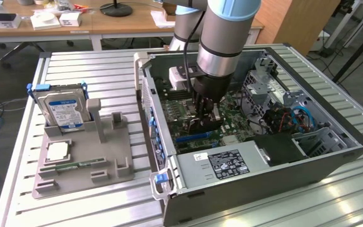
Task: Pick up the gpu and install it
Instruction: 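Pick up the gpu and move the gpu toward the slot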
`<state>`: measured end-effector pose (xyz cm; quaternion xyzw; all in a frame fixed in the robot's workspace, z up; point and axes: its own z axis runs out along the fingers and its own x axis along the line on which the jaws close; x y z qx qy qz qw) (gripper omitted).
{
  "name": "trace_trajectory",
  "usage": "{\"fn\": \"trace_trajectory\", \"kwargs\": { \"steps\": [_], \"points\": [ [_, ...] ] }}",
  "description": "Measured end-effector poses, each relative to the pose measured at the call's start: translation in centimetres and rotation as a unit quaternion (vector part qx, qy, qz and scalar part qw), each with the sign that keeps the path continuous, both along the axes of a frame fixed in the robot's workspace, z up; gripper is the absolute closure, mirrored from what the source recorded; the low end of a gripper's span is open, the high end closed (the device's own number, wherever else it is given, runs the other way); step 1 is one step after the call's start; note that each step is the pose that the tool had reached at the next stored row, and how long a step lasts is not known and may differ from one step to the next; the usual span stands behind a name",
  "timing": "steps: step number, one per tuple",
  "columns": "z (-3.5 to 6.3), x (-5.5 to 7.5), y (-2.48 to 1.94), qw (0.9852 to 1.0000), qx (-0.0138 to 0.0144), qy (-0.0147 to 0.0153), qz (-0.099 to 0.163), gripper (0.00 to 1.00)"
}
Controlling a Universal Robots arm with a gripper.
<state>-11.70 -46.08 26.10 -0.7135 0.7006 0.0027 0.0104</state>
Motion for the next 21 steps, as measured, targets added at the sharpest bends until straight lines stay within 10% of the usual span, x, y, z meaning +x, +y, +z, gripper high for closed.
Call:
{"fn": "trace_trajectory", "kwargs": {
  "steps": [21],
  "points": [
    [-0.09,0.00,0.00,1.0000,0.0003,0.0033,0.000,0.74]
  ]
}}
